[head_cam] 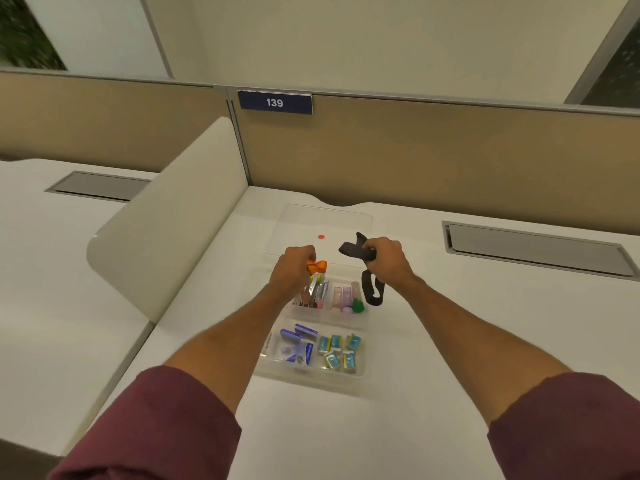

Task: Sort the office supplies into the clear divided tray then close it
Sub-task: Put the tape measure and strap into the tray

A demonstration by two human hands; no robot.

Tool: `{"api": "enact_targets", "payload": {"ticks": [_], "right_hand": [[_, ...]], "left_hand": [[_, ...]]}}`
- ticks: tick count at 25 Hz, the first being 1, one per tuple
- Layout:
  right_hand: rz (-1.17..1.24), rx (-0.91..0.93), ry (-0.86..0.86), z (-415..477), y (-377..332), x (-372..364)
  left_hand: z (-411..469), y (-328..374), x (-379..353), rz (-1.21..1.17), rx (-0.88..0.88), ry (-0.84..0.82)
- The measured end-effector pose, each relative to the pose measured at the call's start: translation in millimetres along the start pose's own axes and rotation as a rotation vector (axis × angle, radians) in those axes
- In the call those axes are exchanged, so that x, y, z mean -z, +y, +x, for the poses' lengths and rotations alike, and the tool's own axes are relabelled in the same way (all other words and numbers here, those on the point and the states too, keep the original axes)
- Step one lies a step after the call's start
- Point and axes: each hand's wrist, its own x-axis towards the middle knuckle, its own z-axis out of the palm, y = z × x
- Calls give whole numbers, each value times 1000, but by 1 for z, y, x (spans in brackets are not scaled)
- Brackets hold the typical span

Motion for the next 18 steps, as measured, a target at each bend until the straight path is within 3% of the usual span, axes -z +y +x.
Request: {"api": "enact_targets", "payload": {"ticks": [7, 14, 18], "right_hand": [[121, 11, 73, 22, -66, -51], [244, 5, 105, 24, -104, -88], [274, -3, 110, 25, -117, -103]], "left_hand": [[14, -89, 7, -122, 165, -31], [28, -115, 3, -179, 192, -27], [32, -123, 4, -183, 111, -231]]}}
